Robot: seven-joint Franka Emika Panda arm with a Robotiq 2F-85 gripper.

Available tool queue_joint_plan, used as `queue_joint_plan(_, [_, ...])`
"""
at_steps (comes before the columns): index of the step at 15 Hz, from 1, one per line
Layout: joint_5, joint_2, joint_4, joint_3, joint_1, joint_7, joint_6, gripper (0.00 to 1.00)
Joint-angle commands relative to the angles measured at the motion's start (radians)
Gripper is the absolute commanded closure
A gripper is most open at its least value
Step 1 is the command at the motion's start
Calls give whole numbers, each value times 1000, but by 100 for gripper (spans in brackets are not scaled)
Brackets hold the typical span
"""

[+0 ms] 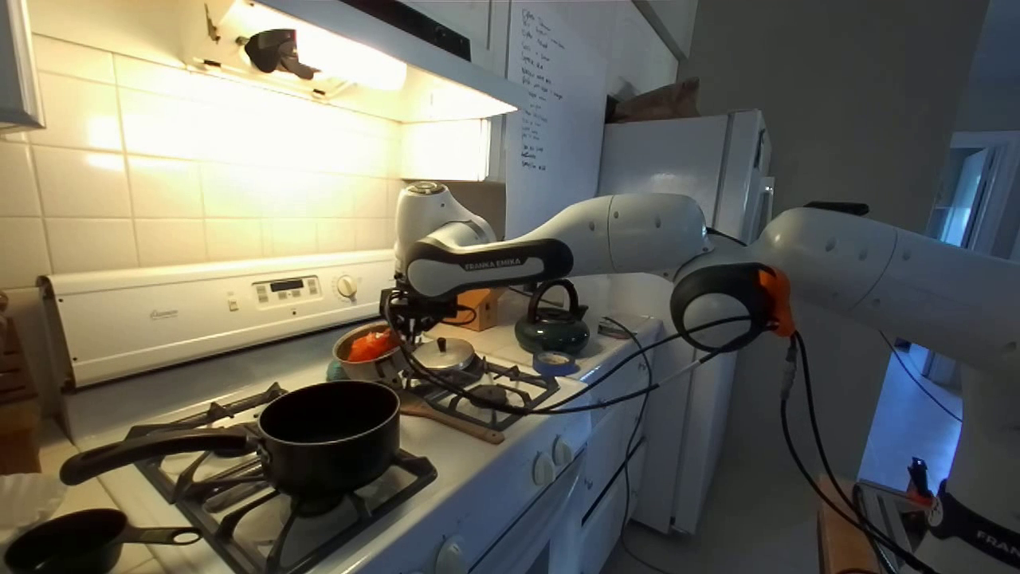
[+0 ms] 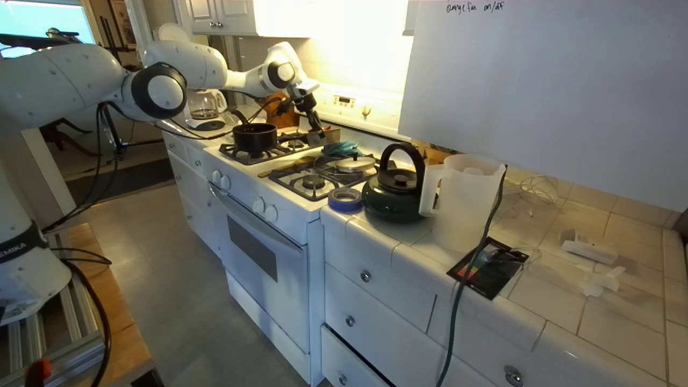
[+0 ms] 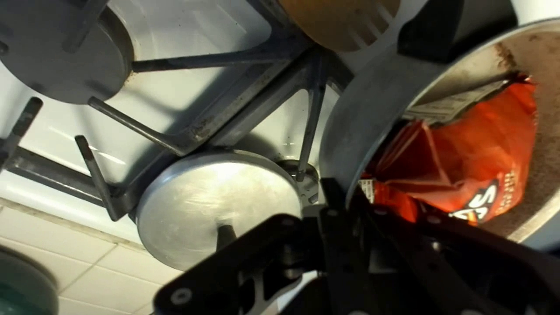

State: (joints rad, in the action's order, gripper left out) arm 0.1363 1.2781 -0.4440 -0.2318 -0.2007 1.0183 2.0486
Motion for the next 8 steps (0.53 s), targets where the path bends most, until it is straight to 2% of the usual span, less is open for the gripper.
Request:
queue_joint_plan(1, [29, -1, 0, -15, -6, 144, -40, 98])
queue_joint_plan(4, [43, 3, 0, -23, -4, 230, -63, 98])
queue_joint_plan(8, [53, 16, 0, -23, 8, 256, -41, 98])
